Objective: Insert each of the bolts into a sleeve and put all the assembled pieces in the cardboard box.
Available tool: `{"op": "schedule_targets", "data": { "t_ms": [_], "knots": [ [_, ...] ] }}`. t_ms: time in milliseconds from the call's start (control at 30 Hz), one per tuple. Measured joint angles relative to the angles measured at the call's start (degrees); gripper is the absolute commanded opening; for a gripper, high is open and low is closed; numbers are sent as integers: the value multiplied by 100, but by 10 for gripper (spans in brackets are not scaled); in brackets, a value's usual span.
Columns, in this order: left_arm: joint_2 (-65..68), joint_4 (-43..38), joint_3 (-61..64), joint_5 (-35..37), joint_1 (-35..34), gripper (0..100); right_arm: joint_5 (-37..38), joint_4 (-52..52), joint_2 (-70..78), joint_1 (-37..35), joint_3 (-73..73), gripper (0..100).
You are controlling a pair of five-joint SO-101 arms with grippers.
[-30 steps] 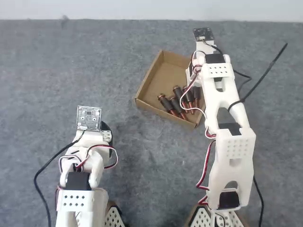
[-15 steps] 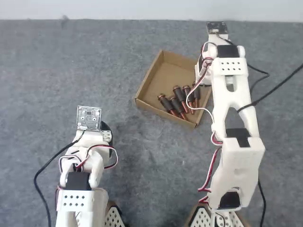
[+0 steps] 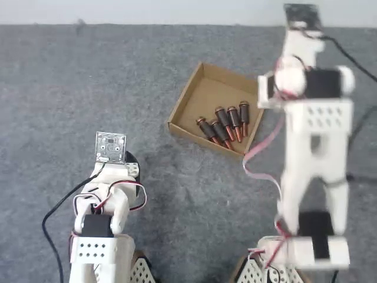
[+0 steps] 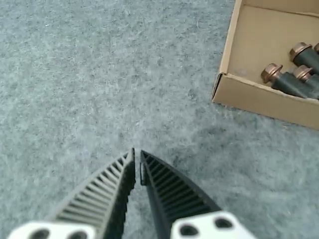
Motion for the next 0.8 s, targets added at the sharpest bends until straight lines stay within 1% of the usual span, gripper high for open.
{"op": "schedule_targets", "data": {
  "t_ms": [233, 300, 400, 600, 733, 800],
  "knots": [
    [0, 0, 0, 0, 0, 12, 0, -53, -2286, 229, 1960, 6],
    [0, 0, 0, 0, 0, 12, 0, -211, -2945, 264, 2576, 6],
    [0, 0, 0, 0, 0, 12, 0, -536, -3982, 431, 3543, 6],
    [0, 0, 88, 0, 0, 12, 0, -1477, -6110, 448, 5723, 6],
    [0, 0, 334, 0, 0, 12, 0, -2057, -7288, 448, 7156, 6],
    [0, 0, 352, 0, 0, 12, 114, -2312, -7771, 466, 7815, 6]
  ]
}}
